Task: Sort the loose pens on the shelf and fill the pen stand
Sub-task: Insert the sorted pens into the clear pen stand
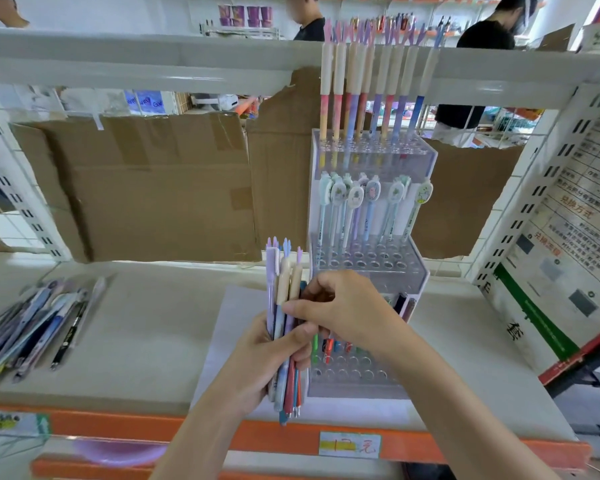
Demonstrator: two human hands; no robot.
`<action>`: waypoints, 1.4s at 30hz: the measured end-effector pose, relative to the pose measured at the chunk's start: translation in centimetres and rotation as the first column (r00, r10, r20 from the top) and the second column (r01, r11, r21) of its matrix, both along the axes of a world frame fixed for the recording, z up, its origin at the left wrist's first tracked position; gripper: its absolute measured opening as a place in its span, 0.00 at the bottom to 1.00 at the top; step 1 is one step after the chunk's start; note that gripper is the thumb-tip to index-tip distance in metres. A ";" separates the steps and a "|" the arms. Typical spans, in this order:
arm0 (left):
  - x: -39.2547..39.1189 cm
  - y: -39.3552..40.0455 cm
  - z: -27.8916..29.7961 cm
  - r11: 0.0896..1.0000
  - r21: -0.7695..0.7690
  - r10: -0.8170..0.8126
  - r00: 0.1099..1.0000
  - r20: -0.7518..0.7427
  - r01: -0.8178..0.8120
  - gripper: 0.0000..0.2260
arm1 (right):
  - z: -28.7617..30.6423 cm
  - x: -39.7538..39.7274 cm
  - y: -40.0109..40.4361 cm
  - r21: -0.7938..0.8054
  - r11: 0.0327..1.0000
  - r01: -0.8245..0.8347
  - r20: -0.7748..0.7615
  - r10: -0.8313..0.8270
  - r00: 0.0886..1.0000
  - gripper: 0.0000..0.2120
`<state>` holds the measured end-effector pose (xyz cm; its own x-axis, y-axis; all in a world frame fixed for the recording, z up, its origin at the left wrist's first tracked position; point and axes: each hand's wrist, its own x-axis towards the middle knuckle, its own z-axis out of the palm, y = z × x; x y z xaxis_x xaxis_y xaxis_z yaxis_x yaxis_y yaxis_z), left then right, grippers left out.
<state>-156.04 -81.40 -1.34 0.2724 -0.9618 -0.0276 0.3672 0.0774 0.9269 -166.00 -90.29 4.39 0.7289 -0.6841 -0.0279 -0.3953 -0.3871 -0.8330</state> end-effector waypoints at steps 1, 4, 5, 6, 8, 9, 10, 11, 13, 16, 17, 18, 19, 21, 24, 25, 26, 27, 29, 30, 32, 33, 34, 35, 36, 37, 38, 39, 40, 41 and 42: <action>-0.1 0.1 -0.2 1.000 0.000 -0.008 1.000 -0.026 0.008 0.04 | -0.1 -0.2 0.0 0.015 1.000 -0.016 -0.011 0.016 1.000 0.13; -0.3 0.2 -0.1 1.000 0.015 -0.005 0.986 -0.164 0.008 0.12 | 0.0 -0.3 -0.2 0.035 0.999 -0.004 0.002 0.004 1.000 0.10; -0.4 0.0 0.3 1.000 0.025 0.007 0.979 -0.202 -0.002 0.13 | 0.2 -0.3 -0.4 0.041 0.999 0.016 0.030 -0.017 0.999 0.09; -0.4 -0.2 1.0 1.000 0.027 0.012 0.974 -0.228 -0.006 0.14 | 0.6 -0.2 -0.5 0.049 0.998 0.034 0.066 -0.037 0.997 0.08; -0.2 -1.2 3.1 1.000 -0.004 0.007 0.971 -0.240 -0.008 0.15 | 2.1 0.2 -0.9 0.043 0.998 0.054 0.148 -0.059 0.987 0.08; -0.1 -1.7 4.3 1.000 -0.025 0.010 0.973 -0.231 -0.016 0.14 | 2.9 0.5 -1.3 0.031 0.998 0.063 0.189 -0.068 0.980 0.07; 0.2 -2.4 5.6 0.998 -0.043 0.026 0.976 -0.216 -0.037 0.14 | 4.1 0.9 -1.8 0.008 0.997 0.075 0.225 -0.075 0.971 0.07; 0.5 -3.1 6.9 0.996 -0.053 0.056 0.977 -0.205 -0.068 0.13 | 5.2 1.2 -2.3 -0.017 0.996 0.086 0.259 -0.079 0.963 0.07; 1.2 -4.5 9.3 0.992 -0.045 0.108 0.974 -0.197 -0.119 0.14 | 7.4 1.9 -3.4 -0.005 0.996 0.089 0.340 -0.082 0.937 0.05; 2.5 -6.2 11.6 0.990 0.007 0.134 0.949 -0.286 -0.138 0.15 | 10.3 2.4 -4.4 0.134 0.991 0.031 0.486 -0.093 0.869 0.05; 3.0 -6.6 12.0 0.991 0.022 0.133 0.932 -0.338 -0.133 0.14 | 11.2 2.4 -4.8 0.140 0.990 0.034 0.529 -0.104 0.843 0.07; 3.5 -6.9 12.2 0.991 0.033 0.131 0.911 -0.390 -0.128 0.13 | 12.1 2.2 -5.2 0.134 0.989 0.054 0.574 -0.122 0.810 0.08; 3.9 -6.9 12.4 0.991 0.037 0.133 0.892 -0.433 -0.130 0.12 | 12.8 2.0 -5.7 0.103 0.990 0.098 0.617 -0.141 0.775 0.06; 4.6 -6.9 12.3 0.988 0.037 0.148 0.874 -0.463 -0.147 0.09 | 14.0 1.4 -7.1 -0.023 0.967 0.254 0.666 -0.175 0.725 0.03; 5.0 -6.6 12.1 0.987 0.067 0.158 0.890 -0.428 -0.143 0.13 | 14.6 0.8 -9.4 -0.325 0.813 0.482 0.646 -0.181 0.742 0.10; 4.9 -6.6 12.1 0.987 0.079 0.158 0.895 -0.416 -0.137 0.15 | 14.6 0.8 -9.9 -0.385 0.772 0.506 0.629 -0.182 0.756 0.11; 4.8 -6.6 12.1 0.987 0.089 0.161 0.899 -0.408 -0.136 0.17 | 14.5 1.0 -10.6 -0.425 0.745 0.514 0.609 -0.185 0.771 0.10; 4.6 -6.7 12.2 0.986 0.094 0.167 0.900 -0.402 -0.141 0.20 | 14.2 1.2 -11.1 -0.447 0.735 0.510 0.587 -0.190 0.787 0.09; 4.2 -6.8 12.2 0.984 0.090 0.178 0.894 -0.410 -0.154 0.24 | 13.7 1.7 -11.9 -0.471 0.735 0.488 0.534 -0.203 0.821 0.07; 4.1 -6.9 12.2 0.984 0.084 0.175 0.887 -0.428 -0.154 0.25 | 13.4 1.9 -12.2 -0.477 0.736 0.480 0.516 -0.207 0.831 0.06; 4.0 -7.1 12.0 0.988 0.063 0.153 0.867 -0.475 -0.140 0.26 | 13.2 2.3 -12.4 -0.487 0.737 0.469 0.497 -0.208 0.843 0.07; 4.0 -7.1 12.0 0.989 0.056 0.146 0.860 -0.490 -0.136 0.26 | 13.1 2.5 -12.4 -0.499 0.731 0.466 0.480 -0.215 0.851 0.08; 4.0 -7.0 12.0 0.990 0.052 0.142 0.856 -0.498 -0.134 0.25 | 13.0 2.7 -12.6 -0.517 0.720 0.462 0.458 -0.223 0.861 0.08; 4.0 -7.0 11.9 0.990 0.049 0.139 0.854 -0.501 -0.132 0.24 | 12.9 2.8 -12.8 -0.535 0.711 0.456 0.431 -0.234 0.871 0.08; 4.0 -7.0 11.9 0.990 0.049 0.137 0.854 -0.502 -0.130 0.24 | 12.7 3.0 -13.0 -0.548 0.706 0.447 0.404 -0.244 0.881 0.08; 4.0 -6.9 12.0 0.991 0.049 0.134 0.855 -0.502 -0.126 0.23 | 12.5 3.1 -13.2 -0.556 0.705 0.441 0.380 -0.256 0.889 0.08; 4.0 -6.9 12.0 0.992 0.047 0.128 0.856 -0.501 -0.121 0.23 | 12.3 3.3 -13.3 -0.559 0.704 0.437 0.363 -0.266 0.893 0.07; 4.0 -6.9 12.0 0.992 0.047 0.123 0.857 -0.501 -0.115 0.23 | 12.0 3.5 -13.5 -0.560 0.703 0.439 0.355 -0.276 0.893 0.07; 4.0 -6.8 12.1 0.993 0.048 0.119 0.857 -0.501 -0.110 0.22 | 11.8 3.6 -13.6 -0.559 0.699 0.446 0.357 -0.282 0.890 0.07; 4.0 -6.8 12.1 0.993 0.049 0.116 0.858 -0.500 -0.105 0.23 | 11.7 3.6 -13.7 -0.555 0.696 0.455 0.362 -0.291 0.886 0.07; 4.0 -6.8 12.2 0.994 0.049 0.113 0.859 -0.499 -0.102 0.23 | 11.7 3.7 -13.7 -0.550 0.696 0.462 0.365 -0.298 0.882 0.07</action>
